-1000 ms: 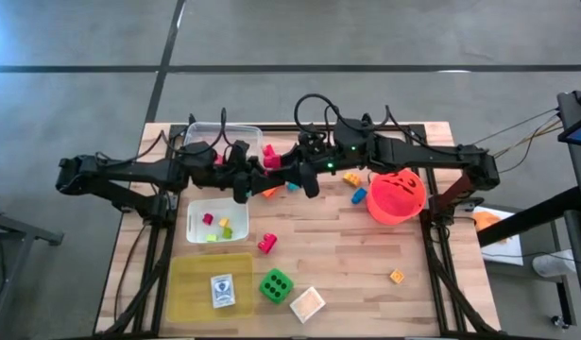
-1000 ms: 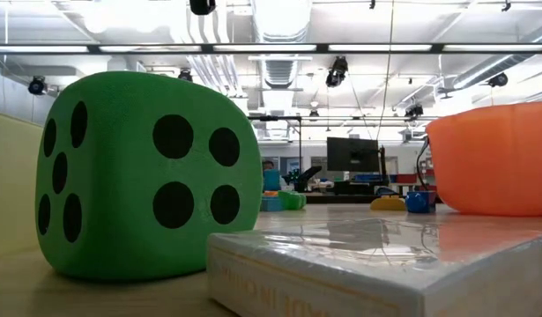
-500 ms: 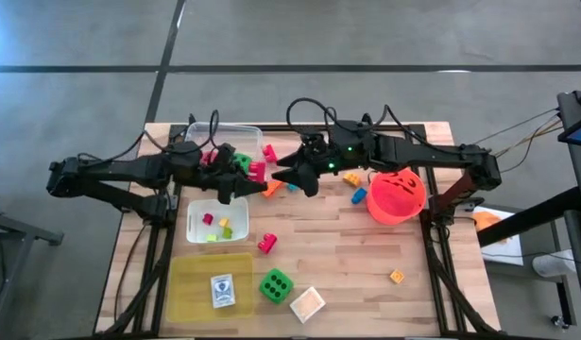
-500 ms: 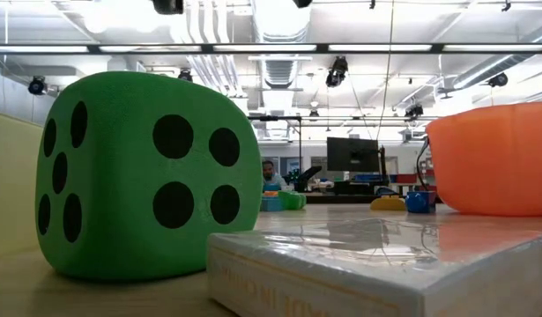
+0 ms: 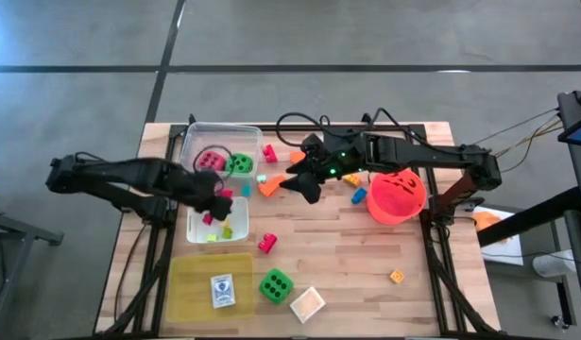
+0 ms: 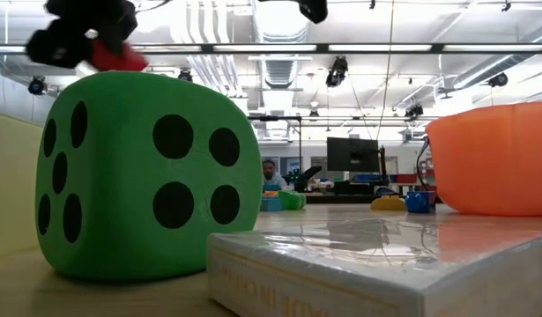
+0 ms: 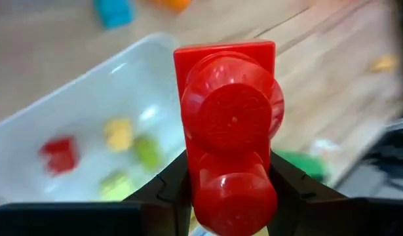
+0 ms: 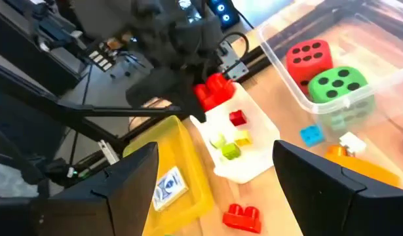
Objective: Pick & Place Toys
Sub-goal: Put the red game piece into the white bin
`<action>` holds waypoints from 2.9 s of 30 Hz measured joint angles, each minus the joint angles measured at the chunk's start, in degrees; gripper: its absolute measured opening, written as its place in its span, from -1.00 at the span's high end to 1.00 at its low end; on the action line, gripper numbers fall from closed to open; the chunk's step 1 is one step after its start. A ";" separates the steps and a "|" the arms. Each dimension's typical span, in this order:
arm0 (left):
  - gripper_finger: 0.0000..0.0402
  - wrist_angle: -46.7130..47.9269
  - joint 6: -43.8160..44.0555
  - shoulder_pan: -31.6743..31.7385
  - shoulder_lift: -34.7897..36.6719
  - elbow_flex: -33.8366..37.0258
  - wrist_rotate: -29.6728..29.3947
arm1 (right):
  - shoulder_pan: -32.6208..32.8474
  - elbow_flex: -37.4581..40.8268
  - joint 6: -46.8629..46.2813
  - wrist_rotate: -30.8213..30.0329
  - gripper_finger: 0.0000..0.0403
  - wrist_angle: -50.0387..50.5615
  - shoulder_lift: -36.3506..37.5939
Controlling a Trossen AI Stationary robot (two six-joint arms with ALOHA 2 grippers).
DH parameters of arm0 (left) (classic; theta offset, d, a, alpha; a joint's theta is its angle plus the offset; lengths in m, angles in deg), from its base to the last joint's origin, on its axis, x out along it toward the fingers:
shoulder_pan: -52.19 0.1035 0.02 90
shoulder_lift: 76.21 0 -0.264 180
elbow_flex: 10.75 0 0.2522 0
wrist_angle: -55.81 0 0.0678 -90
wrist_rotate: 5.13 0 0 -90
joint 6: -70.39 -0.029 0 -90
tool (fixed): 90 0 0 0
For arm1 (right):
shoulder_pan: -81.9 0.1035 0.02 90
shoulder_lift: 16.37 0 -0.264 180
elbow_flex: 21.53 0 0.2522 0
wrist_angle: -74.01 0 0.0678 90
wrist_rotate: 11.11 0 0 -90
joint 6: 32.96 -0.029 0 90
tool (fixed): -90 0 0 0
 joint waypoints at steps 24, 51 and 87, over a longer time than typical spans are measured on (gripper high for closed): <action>0.39 -8.14 6.59 -4.96 -13.03 12.41 7.64 | 0.00 0.00 1.11 -0.84 -0.45 0.79 0.02; 0.39 0.57 8.11 -2.62 -11.92 15.47 3.11 | 1.05 0.00 0.87 -0.53 -0.45 0.97 0.02; 0.39 -9.73 -2.75 -2.62 -20.55 15.43 -1.67 | 1.42 0.00 0.03 -0.40 -0.45 0.97 0.02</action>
